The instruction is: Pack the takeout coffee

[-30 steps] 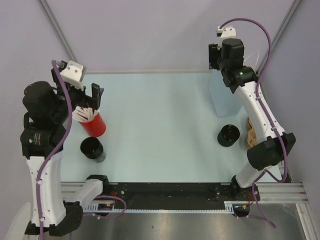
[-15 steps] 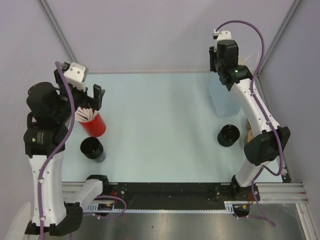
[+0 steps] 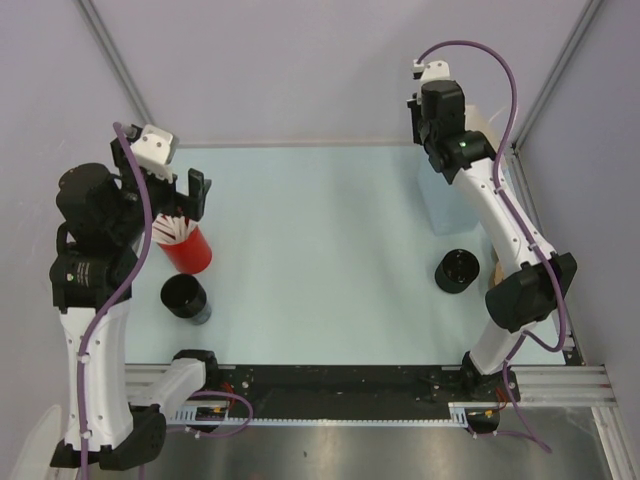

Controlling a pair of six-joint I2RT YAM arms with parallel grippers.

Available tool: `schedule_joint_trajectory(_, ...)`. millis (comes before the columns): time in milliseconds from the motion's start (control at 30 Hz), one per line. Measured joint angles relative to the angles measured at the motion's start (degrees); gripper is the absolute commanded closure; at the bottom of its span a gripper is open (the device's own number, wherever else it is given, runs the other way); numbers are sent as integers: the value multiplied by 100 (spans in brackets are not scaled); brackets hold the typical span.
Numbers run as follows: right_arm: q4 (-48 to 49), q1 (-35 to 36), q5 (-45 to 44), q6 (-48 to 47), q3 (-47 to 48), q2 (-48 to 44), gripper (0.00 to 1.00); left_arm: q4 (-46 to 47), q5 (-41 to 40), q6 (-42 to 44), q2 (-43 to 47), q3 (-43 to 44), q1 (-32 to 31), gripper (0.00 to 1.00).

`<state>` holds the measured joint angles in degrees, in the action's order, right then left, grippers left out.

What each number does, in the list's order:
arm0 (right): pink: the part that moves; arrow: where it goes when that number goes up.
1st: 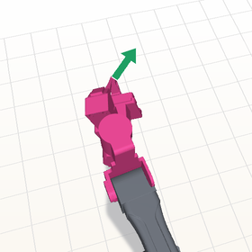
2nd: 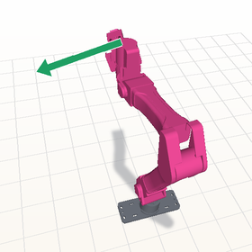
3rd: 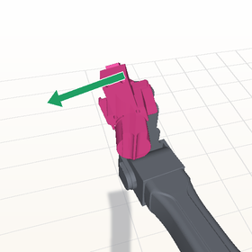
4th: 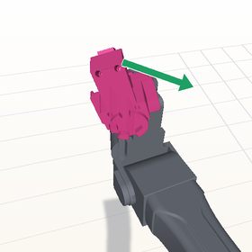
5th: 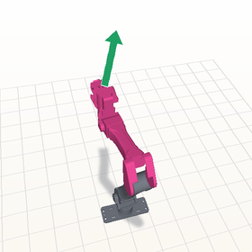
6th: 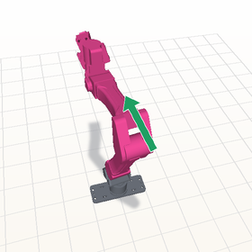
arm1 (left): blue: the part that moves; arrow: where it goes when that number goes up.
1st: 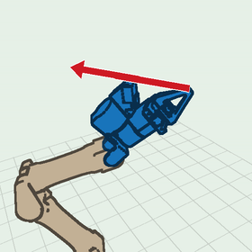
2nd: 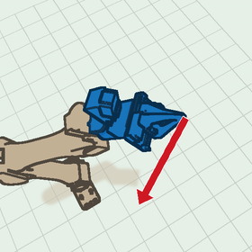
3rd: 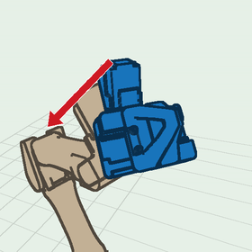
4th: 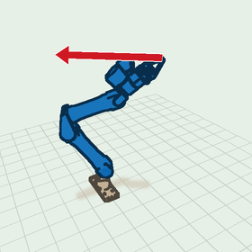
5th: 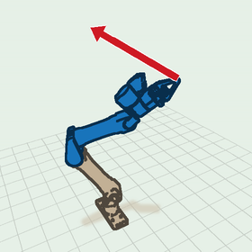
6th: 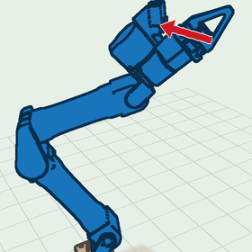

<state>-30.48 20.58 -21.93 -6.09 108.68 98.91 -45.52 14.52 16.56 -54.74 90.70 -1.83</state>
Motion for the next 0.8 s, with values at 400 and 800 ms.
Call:
schedule_joint_trajectory(400,31,46,-275,-114,11,107,93,4,72,-2,4,-72,13,1)
schedule_joint_trajectory(800,37,184,-417,-267,11,116,100,17,98,-2,4,-116,31,1)
